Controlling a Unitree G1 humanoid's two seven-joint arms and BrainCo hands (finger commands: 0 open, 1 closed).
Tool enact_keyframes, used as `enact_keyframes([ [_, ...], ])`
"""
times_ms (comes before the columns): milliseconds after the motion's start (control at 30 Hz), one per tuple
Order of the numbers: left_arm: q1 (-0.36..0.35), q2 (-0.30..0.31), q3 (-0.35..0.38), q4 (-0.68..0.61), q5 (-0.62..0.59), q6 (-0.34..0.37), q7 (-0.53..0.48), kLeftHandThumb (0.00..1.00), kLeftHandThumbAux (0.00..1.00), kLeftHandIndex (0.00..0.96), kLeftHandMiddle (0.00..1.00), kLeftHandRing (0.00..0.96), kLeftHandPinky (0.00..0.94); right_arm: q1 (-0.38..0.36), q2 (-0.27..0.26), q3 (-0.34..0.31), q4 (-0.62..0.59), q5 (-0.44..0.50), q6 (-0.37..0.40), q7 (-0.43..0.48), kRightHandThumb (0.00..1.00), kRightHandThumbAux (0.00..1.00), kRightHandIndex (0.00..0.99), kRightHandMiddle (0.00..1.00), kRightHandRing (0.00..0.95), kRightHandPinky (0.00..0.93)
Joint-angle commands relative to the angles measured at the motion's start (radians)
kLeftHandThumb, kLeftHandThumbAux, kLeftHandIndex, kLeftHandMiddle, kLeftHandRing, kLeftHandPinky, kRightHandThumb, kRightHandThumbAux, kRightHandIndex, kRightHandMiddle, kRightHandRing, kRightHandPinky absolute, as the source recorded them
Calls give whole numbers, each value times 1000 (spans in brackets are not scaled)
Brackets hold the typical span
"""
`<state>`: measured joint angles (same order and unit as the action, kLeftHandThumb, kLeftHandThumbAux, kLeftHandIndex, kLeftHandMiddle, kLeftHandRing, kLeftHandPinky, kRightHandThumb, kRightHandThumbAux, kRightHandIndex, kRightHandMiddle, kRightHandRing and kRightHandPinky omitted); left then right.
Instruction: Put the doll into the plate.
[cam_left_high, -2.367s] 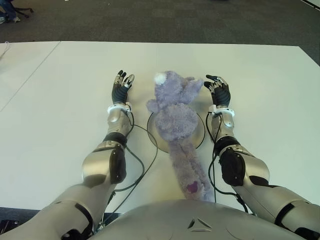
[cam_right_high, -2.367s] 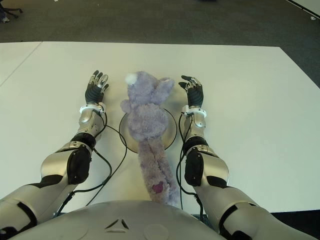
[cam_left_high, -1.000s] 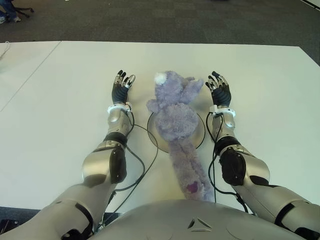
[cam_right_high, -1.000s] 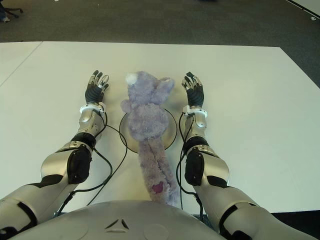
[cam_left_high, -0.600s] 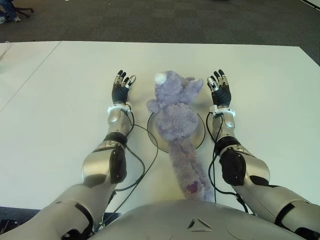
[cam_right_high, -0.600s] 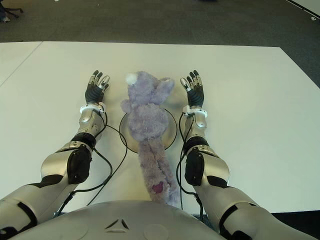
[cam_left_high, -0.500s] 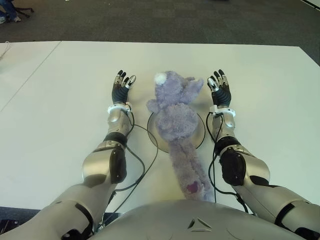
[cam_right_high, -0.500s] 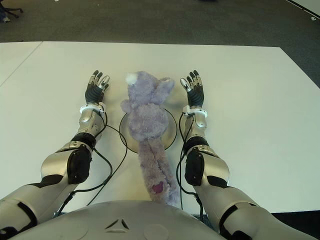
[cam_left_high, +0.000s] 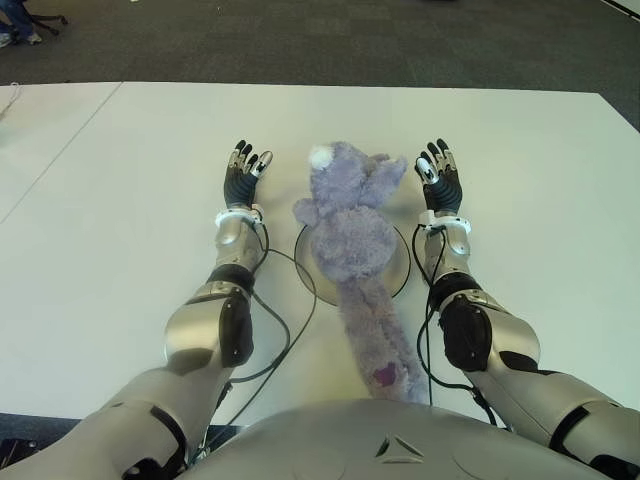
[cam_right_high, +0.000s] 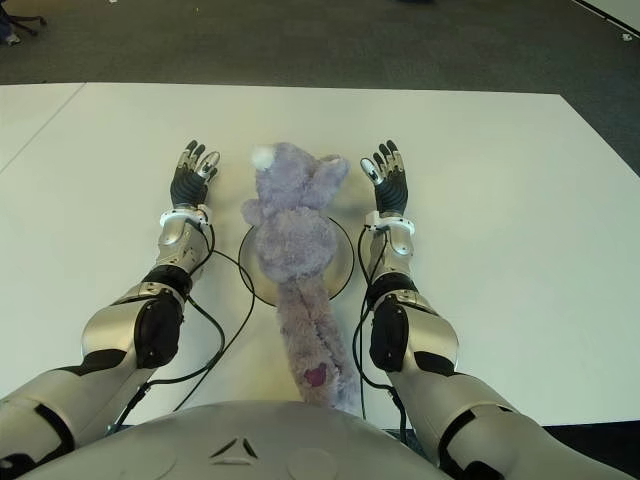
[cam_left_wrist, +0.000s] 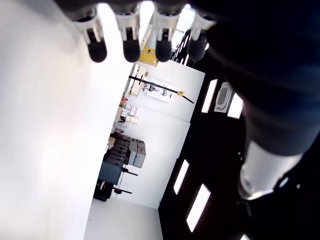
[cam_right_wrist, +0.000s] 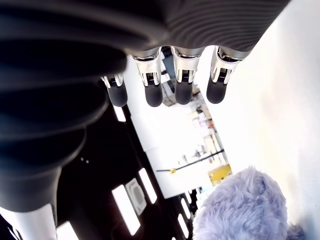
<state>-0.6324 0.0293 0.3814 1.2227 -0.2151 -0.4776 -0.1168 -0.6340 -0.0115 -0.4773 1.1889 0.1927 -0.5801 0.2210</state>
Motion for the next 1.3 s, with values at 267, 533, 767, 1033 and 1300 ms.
enact_keyframes([
  [267,195,-64,17,123,-6,147,10,0,736,0,0,0,0,235,36,-3,153,3,137,-50,0,689,1,0,0,0],
  [533,197,-64,18,123,-6,143,4,0,746,0,0,0,0,235,37,-1,152,7,135,-52,0,694,0,0,0,0],
  [767,196,-63,18,124,-6,146,2,0,739,0,0,0,0,235,36,1,152,10,135,-49,0,689,0,0,0,0],
  [1033,198,-63,13,123,-1,143,3,0,726,0,0,0,0,235,36,5,153,6,135,-53,0,685,3,0,0,0],
  [1300,198,-63,13,123,-1,142,1,0,734,0,0,0,0,235,36,4,152,10,132,-46,0,684,4,0,0,0],
])
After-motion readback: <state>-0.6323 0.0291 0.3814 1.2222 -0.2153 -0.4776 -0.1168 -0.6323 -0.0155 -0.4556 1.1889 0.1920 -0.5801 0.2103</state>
